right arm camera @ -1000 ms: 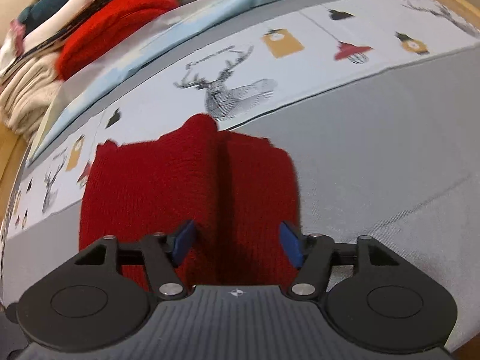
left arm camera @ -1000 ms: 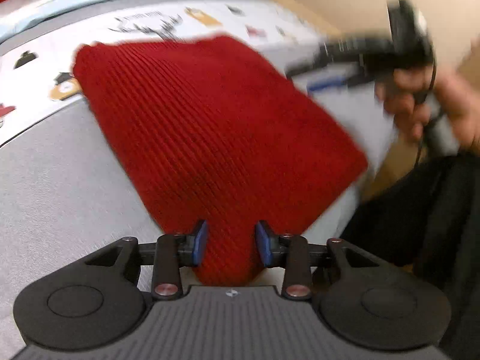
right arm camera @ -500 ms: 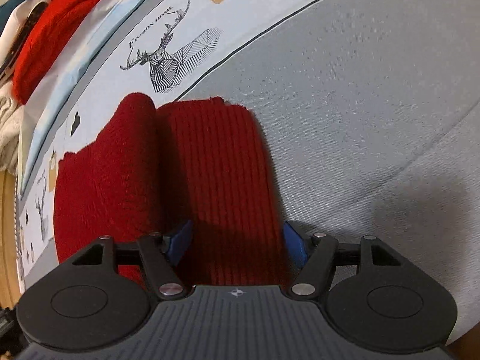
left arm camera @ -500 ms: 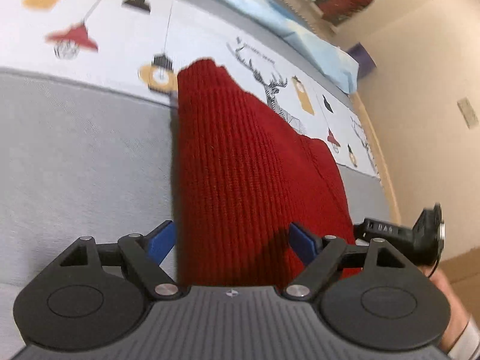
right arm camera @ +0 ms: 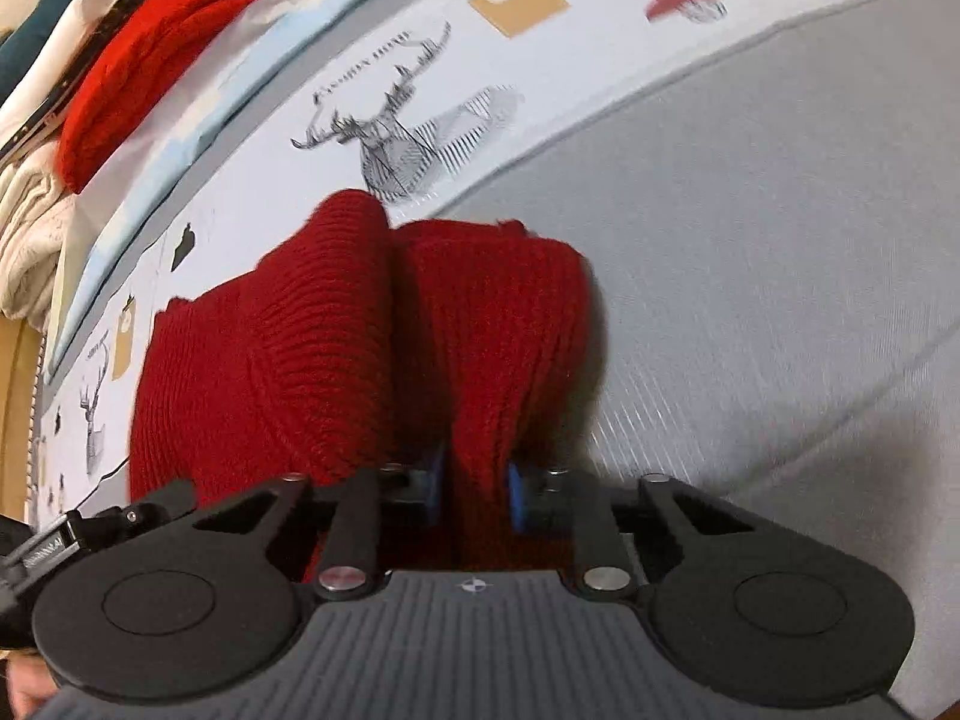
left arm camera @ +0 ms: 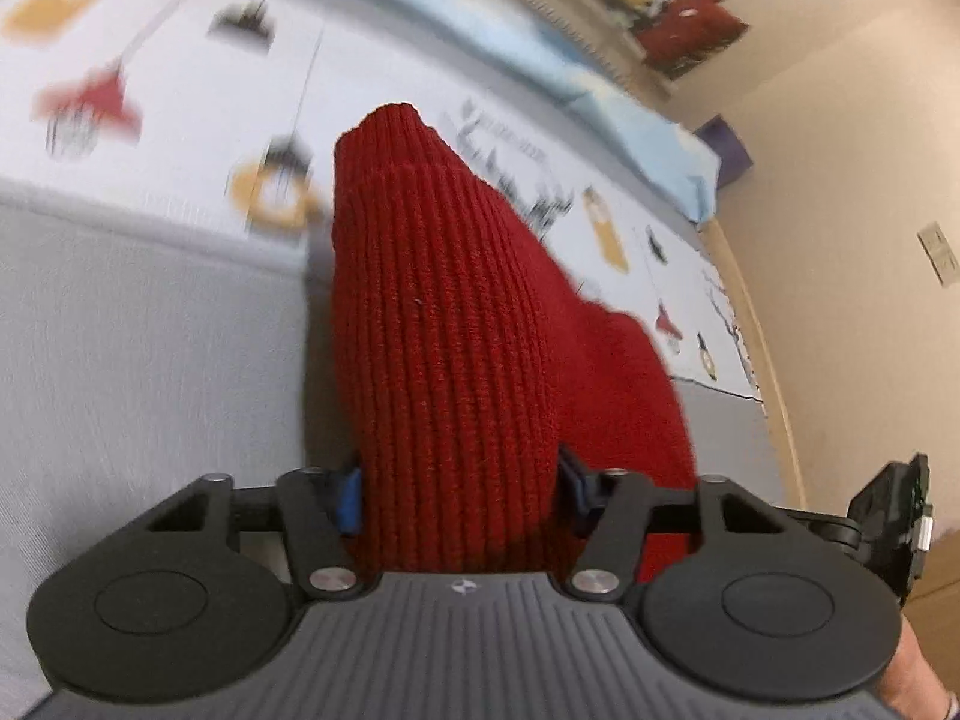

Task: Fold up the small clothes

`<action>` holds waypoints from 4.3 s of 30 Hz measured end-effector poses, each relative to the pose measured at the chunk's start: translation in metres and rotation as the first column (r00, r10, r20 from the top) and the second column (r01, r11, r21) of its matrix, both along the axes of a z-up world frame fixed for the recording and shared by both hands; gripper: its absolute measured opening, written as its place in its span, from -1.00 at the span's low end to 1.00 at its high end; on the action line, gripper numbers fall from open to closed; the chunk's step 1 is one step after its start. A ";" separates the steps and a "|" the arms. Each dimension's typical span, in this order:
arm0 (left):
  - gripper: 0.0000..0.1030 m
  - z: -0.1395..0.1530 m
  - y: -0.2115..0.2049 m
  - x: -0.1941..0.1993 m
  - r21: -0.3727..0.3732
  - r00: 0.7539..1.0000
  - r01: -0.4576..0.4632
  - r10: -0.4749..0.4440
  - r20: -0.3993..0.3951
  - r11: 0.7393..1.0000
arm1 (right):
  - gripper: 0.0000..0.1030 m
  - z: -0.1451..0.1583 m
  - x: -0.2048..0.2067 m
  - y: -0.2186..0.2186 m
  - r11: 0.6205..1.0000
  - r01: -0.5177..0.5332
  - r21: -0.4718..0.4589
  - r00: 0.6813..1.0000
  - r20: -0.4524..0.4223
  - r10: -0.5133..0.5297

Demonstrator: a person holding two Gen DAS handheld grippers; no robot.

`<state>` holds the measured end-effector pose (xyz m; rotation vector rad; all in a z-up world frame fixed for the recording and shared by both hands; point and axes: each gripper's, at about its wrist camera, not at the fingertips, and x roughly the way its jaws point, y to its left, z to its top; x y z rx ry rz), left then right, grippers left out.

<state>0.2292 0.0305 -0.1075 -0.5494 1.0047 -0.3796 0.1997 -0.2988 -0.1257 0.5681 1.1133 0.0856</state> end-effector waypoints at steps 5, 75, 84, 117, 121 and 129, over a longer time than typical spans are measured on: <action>0.18 0.043 0.018 -0.001 0.167 0.986 -0.037 0.009 0.168 0.985 | -0.75 0.015 0.010 0.020 0.999 -0.018 0.050 0.995 0.102 0.012; 0.86 0.079 0.009 -0.255 0.516 0.965 -0.223 0.112 0.237 0.827 | 0.91 0.095 -0.212 0.141 0.852 -0.112 -0.512 0.887 0.336 0.318; 0.99 0.076 0.019 -0.232 0.520 0.945 -0.302 0.179 0.275 0.799 | 0.98 0.086 -0.190 0.149 0.875 -0.089 -0.476 0.894 0.350 0.281; 0.99 0.066 0.007 -0.231 0.515 0.947 -0.271 0.130 0.293 0.813 | 0.98 0.090 -0.186 0.182 0.847 -0.117 -0.518 0.851 0.387 0.354; 0.99 0.067 0.007 -0.232 0.510 0.946 -0.273 0.130 0.298 0.816 | 0.98 0.091 -0.186 0.184 0.846 -0.115 -0.520 0.850 0.389 0.355; 0.99 0.066 0.007 -0.231 0.517 0.947 -0.270 0.128 0.294 0.812 | 0.98 0.092 -0.187 0.186 0.844 -0.110 -0.525 0.847 0.394 0.356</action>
